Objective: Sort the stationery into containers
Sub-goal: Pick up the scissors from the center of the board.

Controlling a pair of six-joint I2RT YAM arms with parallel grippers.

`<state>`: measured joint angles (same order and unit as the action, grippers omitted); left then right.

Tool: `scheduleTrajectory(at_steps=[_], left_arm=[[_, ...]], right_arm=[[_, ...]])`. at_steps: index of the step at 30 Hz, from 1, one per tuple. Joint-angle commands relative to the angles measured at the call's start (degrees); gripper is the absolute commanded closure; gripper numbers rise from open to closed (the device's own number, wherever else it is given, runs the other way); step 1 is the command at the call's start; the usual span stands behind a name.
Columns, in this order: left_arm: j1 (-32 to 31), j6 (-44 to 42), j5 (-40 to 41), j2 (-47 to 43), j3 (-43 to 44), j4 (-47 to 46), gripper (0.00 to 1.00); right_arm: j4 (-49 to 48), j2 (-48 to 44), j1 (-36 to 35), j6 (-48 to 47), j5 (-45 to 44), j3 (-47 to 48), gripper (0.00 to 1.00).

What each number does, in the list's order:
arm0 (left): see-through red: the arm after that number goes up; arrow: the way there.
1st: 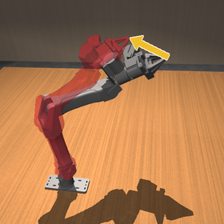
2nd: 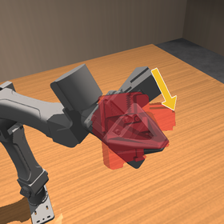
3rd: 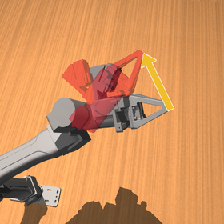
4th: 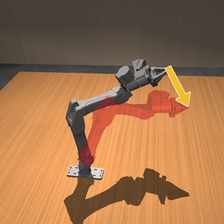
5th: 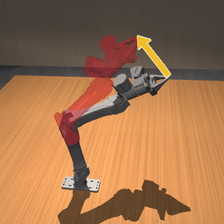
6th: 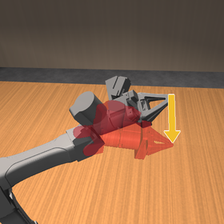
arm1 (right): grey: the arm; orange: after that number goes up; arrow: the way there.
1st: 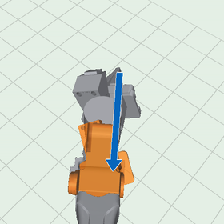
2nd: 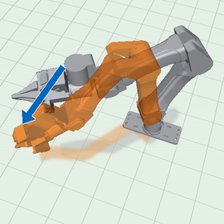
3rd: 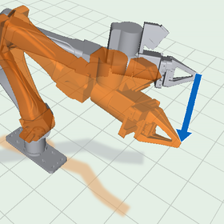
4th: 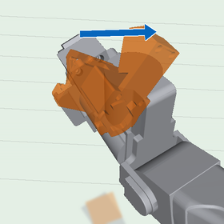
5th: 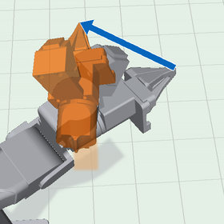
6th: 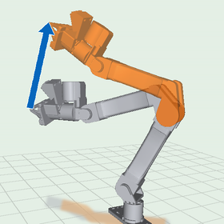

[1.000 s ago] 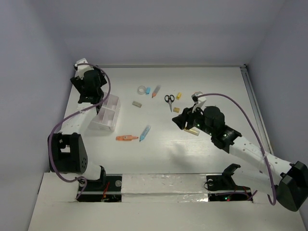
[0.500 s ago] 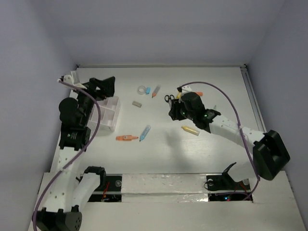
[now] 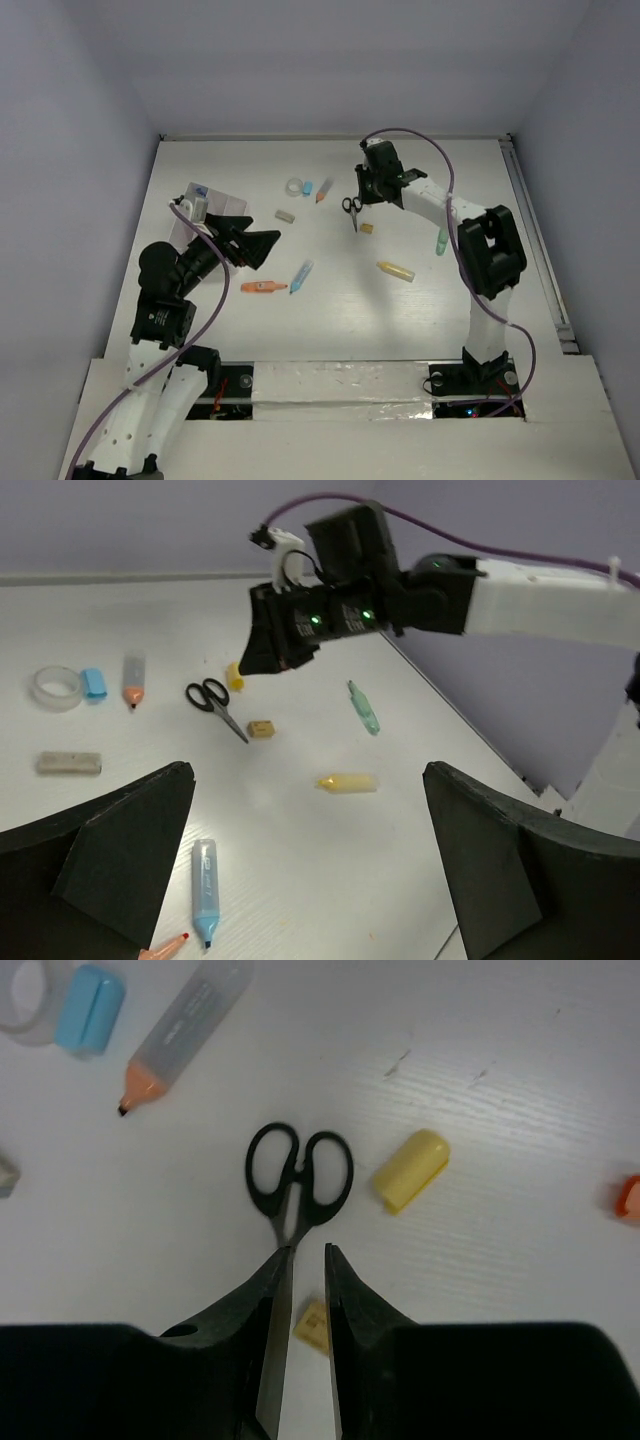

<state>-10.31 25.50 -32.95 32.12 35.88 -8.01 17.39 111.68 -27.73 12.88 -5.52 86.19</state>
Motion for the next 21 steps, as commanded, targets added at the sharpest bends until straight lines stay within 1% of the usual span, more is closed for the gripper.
scheduleTrajectory(at_steps=[1,3,5,7,10,17,21], left_arm=[[-2.78,-4.40,1.30,-0.30,2.09,0.88,0.01],[-4.89,-5.02,3.50,-0.13,2.70,2.29,0.01],[-5.95,-5.11,3.51,-0.04,2.62,2.73,0.01],[-6.74,-5.80,5.17,-0.30,2.88,3.61,0.01],[-7.27,-6.42,7.81,-0.65,3.50,5.20,0.01],[-7.80,-6.51,7.90,-0.83,3.41,5.20,0.02],[-7.80,-6.51,8.16,-0.48,3.41,5.11,0.03]], right_arm=[[6.60,4.84,1.79,-6.54,3.31,8.98,0.74],[8.35,7.05,2.32,-7.69,4.29,13.44,0.74],[10.20,10.64,2.85,-9.44,4.46,16.71,0.74],[12.23,12.85,2.85,-10.68,4.38,20.48,0.74],[13.90,16.11,2.85,-11.56,4.81,23.57,0.74],[15.74,20.51,2.85,-12.18,4.55,27.36,0.75],[15.49,21.48,2.85,-12.01,3.76,26.66,0.76]])
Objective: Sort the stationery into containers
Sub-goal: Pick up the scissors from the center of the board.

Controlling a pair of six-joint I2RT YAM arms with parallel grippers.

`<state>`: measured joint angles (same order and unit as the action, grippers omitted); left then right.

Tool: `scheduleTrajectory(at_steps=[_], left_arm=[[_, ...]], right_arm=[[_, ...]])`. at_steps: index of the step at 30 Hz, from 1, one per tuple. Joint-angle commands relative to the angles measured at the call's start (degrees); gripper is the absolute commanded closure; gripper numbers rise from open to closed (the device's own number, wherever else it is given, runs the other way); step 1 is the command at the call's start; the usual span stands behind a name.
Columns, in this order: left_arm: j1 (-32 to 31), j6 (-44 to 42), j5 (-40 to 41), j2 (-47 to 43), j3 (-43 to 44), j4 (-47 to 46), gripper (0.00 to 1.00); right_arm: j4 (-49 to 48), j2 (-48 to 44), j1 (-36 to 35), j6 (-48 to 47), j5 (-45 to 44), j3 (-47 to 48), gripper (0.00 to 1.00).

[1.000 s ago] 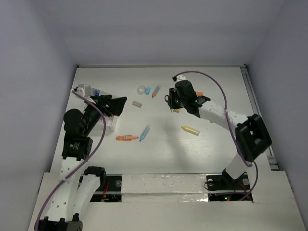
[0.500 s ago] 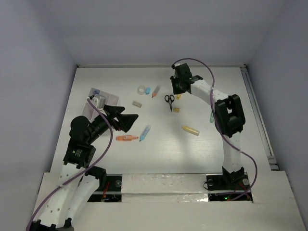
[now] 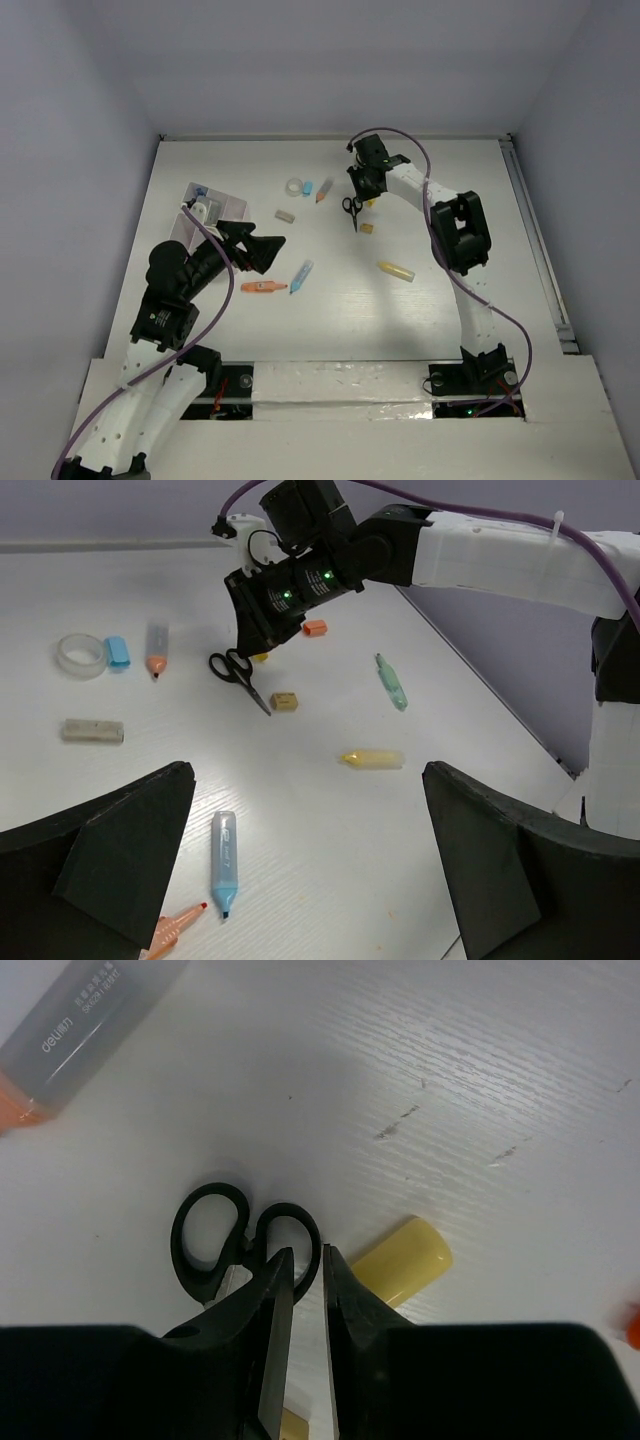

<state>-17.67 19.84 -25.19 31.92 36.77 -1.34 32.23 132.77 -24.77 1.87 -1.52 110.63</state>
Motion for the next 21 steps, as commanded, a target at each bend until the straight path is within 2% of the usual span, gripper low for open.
scheduleTrajectory(at_steps=[1,13,17,18,21], left_arm=[[-0.43,-0.85,0.32,-0.28,2.51,-1.56,0.03],[0.09,-0.76,0.32,0.16,2.25,-1.82,0.03],[0.09,-0.68,0.23,0.42,2.16,-2.00,0.04],[0.09,-0.59,0.06,0.42,2.16,-2.08,0.04],[0.62,-0.59,0.14,0.68,2.07,-2.17,0.04]], right_arm=[[0.47,0.47,-0.10,-0.99,-0.33,1.96,0.76],[-0.67,3.55,-0.10,-0.20,0.46,2.57,0.78],[-1.11,4.07,-0.10,0.41,1.08,2.75,0.90],[-1.55,4.16,-0.10,0.50,1.08,2.58,0.97],[-4.70,3.29,-0.10,1.56,3.10,0.48,1.00]])
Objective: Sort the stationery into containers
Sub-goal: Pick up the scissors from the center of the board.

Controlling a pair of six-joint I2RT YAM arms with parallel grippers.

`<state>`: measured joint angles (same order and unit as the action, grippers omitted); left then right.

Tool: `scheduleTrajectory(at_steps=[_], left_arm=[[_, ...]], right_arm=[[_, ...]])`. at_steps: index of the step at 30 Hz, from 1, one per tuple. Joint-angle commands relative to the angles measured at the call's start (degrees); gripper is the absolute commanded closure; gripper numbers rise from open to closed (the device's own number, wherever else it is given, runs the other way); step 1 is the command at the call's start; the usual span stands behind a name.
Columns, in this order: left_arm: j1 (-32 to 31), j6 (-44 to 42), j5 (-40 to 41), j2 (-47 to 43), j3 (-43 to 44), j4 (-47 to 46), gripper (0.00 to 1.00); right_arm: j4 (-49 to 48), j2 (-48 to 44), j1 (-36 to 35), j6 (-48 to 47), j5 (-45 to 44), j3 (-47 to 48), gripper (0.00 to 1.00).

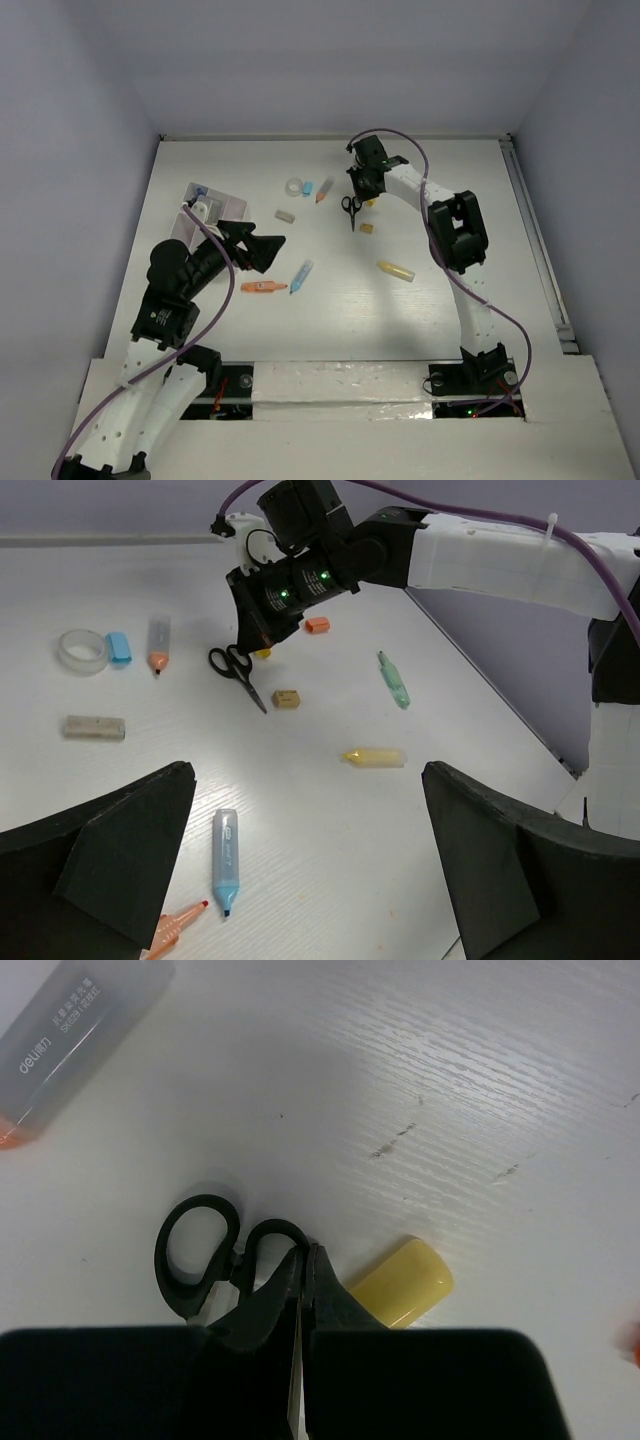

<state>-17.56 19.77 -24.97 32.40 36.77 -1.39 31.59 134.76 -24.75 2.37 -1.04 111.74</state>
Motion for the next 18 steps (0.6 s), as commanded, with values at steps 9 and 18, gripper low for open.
scheduleTrajectory(at_steps=[9,18], left_arm=[[1.57,0.35,0.36,3.01,1.99,-2.65,0.10],[1.57,7.02,-5.24,11.88,2.86,-5.46,0.28]], right_arm=[[-22.69,-16.09,-0.12,4.48,8.15,-15.49,1.00],[-34.38,-35.78,-6.00,8.34,9.56,-37.09,1.00]])
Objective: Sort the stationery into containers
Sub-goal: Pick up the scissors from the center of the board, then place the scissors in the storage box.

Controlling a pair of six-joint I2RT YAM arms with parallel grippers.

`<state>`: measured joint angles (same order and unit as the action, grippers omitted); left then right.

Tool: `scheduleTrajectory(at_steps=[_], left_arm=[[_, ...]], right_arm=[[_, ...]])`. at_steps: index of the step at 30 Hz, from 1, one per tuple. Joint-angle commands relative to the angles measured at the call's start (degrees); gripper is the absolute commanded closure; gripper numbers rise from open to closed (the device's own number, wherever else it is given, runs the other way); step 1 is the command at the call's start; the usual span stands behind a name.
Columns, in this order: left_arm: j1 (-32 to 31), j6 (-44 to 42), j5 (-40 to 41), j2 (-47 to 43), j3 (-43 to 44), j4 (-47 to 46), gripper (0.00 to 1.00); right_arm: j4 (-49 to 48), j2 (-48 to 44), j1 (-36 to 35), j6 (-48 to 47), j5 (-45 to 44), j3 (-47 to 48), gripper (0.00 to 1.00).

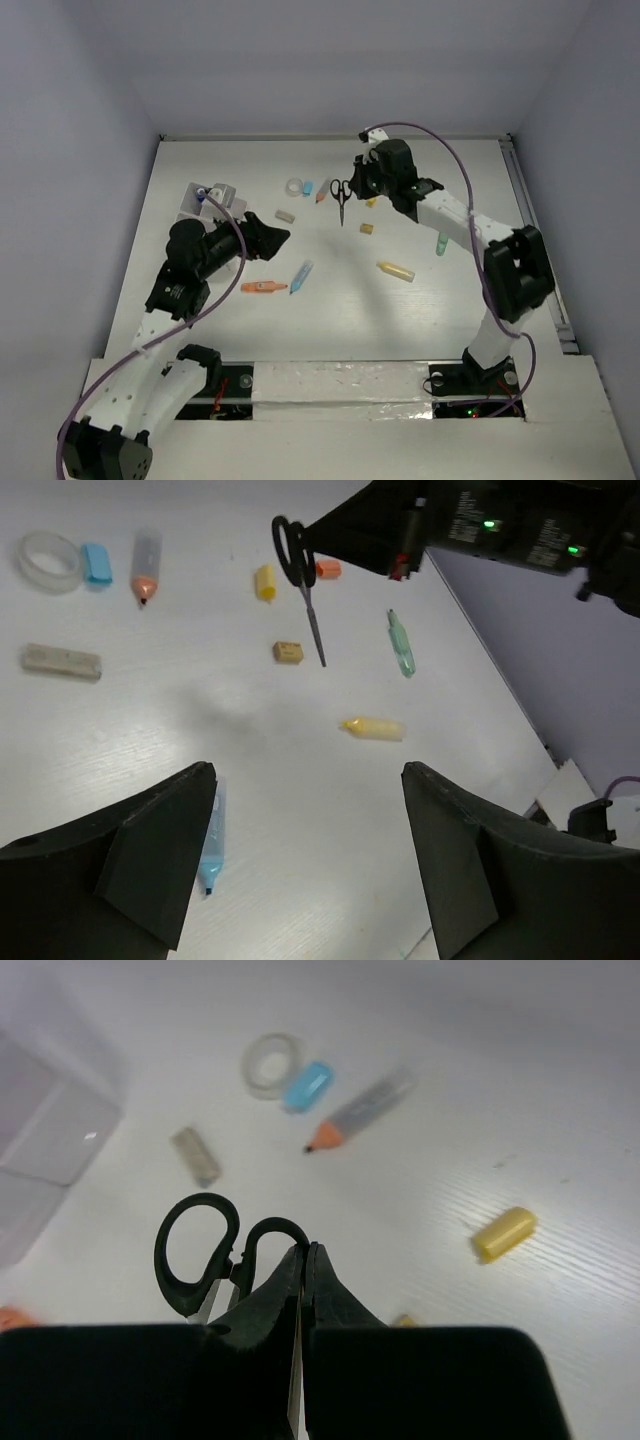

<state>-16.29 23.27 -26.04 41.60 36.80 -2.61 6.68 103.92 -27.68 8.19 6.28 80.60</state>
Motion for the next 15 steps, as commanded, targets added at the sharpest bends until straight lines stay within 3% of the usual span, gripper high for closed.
scheduleTrajectory(at_steps=[1,7,15], left_arm=[[0.30,4.24,-5.41,3.48,3.10,-5.11,0.28],[-2.77,6.79,-5.86,10.68,5.83,-7.14,0.29],[-7.08,5.65,0.11,17.72,7.41,-7.06,0.30]], right_arm=[[-10.36,-8.17,-3.78,3.15,2.94,-7.63,1.00],[-13.18,-16.72,-11.16,4.56,4.08,-15.63,1.00],[-12.04,-21.39,-14.51,3.42,6.02,-18.02,1.00]])
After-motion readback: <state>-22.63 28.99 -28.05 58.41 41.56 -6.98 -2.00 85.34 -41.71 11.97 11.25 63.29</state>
